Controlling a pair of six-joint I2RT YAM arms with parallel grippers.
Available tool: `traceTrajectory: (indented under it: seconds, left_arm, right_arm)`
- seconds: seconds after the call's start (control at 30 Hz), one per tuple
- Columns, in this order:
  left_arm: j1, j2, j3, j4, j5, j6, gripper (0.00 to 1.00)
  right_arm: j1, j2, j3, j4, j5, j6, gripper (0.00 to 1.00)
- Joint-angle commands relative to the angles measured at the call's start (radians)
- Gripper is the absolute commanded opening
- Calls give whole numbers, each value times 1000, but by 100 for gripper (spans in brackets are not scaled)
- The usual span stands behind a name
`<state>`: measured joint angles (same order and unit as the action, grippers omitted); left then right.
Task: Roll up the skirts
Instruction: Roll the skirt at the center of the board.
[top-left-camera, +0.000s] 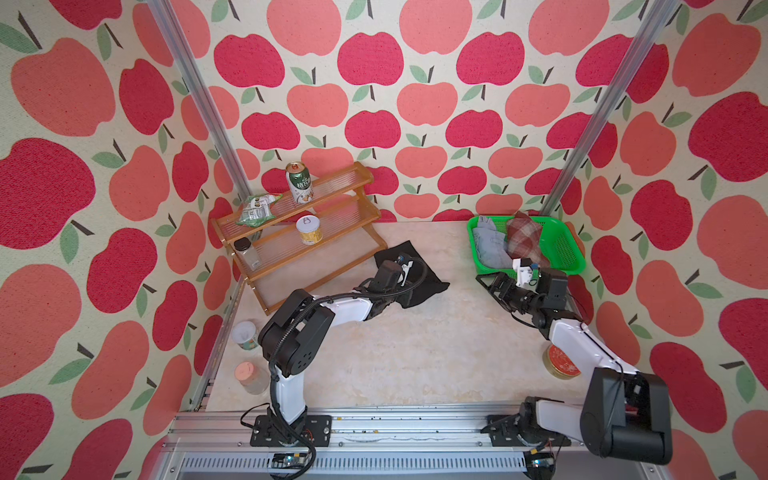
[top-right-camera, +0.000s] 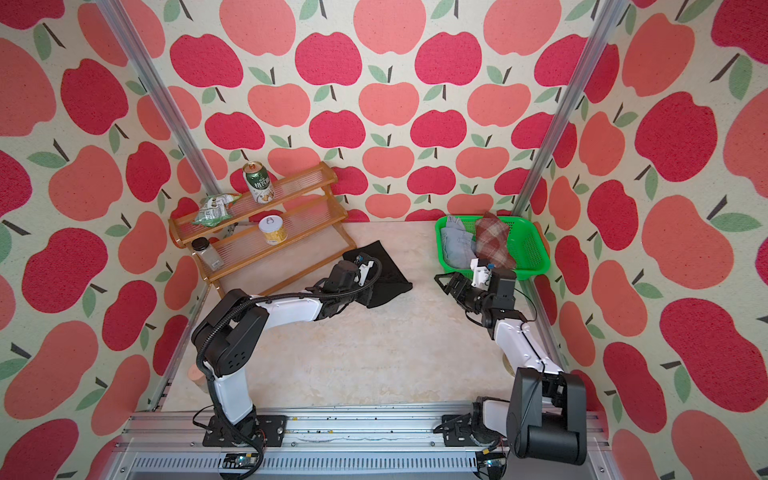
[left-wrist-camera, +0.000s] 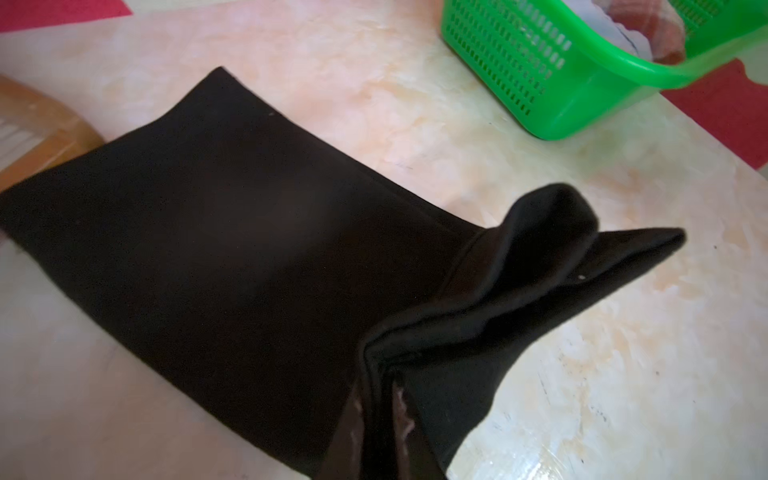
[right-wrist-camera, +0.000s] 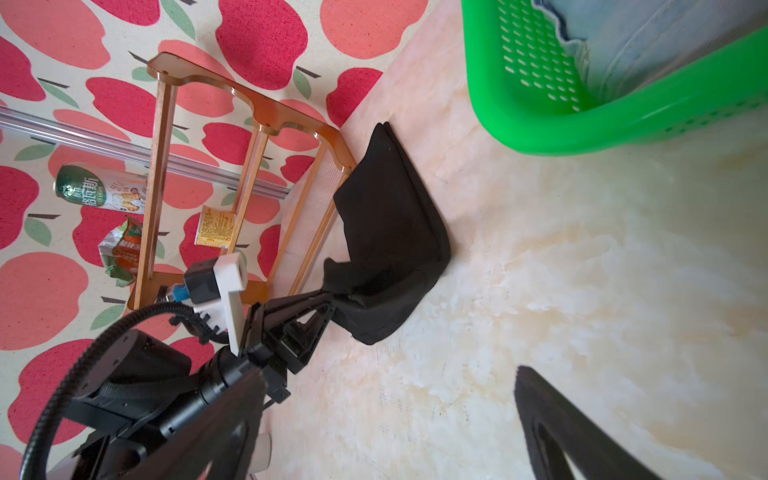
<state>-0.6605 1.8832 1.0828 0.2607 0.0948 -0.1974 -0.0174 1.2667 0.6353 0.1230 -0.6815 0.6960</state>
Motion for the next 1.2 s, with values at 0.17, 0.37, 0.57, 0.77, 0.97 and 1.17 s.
traceTrajectory:
  seconds: [0.17, 0.37, 0.57, 0.77, 0.97, 1.17]
  left_arm:
    - [34, 122, 121, -200, 53, -155, 16]
    - [50, 142, 149, -276, 56, -172, 16]
    - [58, 147, 141, -305, 66, -184, 19]
    - [62, 151, 138, -304, 77, -201, 20]
    - [68, 151, 129, -303, 90, -199, 20]
    - [79, 149, 142, -323, 106, -194, 21]
  right_arm:
    - [119, 179, 46, 76, -36, -66, 96]
    - [182, 309, 107, 108, -23, -70, 94]
    - [212, 456, 166, 150, -23, -64, 92]
    - [227, 545, 181, 212, -33, -47, 87]
    - [267, 633, 216, 272, -30, -24, 81]
    - [289, 730, 284, 313, -41, 4, 70]
